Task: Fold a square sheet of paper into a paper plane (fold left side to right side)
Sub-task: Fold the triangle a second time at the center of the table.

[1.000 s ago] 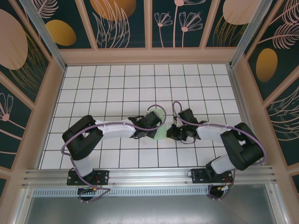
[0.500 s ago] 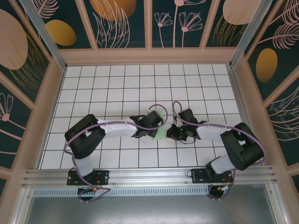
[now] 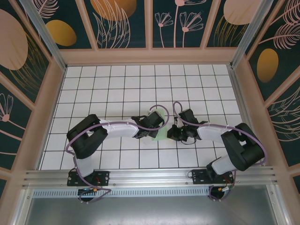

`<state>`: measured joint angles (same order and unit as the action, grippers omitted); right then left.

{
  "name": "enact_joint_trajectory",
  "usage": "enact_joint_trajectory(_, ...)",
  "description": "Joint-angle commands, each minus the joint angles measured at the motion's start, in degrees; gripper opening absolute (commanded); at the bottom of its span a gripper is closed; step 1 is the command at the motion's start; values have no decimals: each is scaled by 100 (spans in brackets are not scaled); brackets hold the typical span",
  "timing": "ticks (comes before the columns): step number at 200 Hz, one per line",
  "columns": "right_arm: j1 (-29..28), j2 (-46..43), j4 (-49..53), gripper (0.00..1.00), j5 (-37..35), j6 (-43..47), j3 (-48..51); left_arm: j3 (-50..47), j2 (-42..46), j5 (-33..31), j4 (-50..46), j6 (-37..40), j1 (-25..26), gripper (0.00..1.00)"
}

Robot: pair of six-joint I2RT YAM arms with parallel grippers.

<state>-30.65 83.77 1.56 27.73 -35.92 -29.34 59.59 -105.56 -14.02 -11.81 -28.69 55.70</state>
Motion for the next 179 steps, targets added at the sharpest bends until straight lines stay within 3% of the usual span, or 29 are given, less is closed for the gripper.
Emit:
enact_joint_trajectory(1, -35, 182, 469, 10, -338, 138, 8, 105, -87, -99, -85, 56, -37, 9)
enact_joint_trajectory(179, -37, 182, 459, 10, -338, 138, 24, 86, -29, -158, -32, 21, -86, 10)
